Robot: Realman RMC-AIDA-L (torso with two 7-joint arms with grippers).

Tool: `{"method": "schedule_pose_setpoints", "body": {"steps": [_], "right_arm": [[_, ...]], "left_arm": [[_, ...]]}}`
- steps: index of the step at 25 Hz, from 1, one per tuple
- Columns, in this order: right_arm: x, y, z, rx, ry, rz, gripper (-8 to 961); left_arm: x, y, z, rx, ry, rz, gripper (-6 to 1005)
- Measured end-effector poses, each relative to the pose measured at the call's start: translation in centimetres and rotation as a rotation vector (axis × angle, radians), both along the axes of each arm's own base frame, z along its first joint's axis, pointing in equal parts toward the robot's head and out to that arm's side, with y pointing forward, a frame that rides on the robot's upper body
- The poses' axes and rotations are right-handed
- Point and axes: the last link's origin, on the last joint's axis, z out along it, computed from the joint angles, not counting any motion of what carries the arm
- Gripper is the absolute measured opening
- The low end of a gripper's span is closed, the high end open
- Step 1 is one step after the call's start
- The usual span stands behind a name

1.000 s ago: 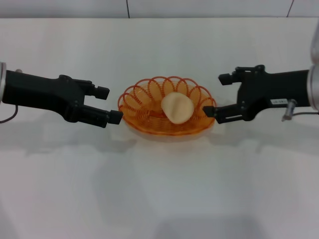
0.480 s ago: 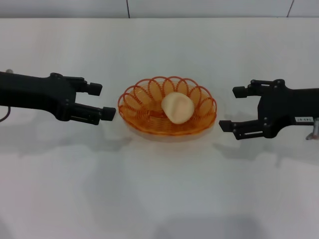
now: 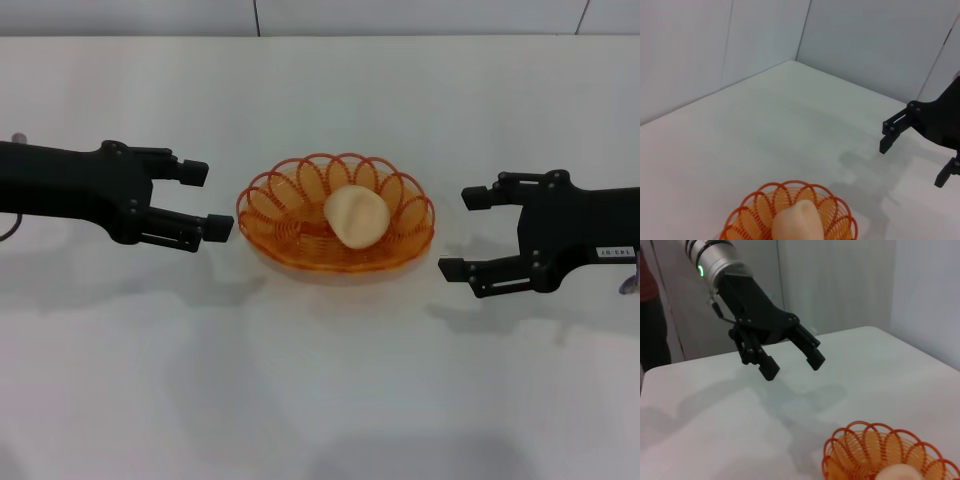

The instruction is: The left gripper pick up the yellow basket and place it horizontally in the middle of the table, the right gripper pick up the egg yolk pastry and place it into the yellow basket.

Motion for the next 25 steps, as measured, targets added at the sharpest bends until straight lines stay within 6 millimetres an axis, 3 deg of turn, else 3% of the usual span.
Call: {"method": "schedule_pose_setpoints", "body": {"steps": [25], "right_arm": [[-0.1, -0.4, -0.2, -0.033, -0.009, 0.016, 861]], "left_arm": [[0.2, -1.5, -0.5, -0.077, -0.022, -0.063, 888]]}}
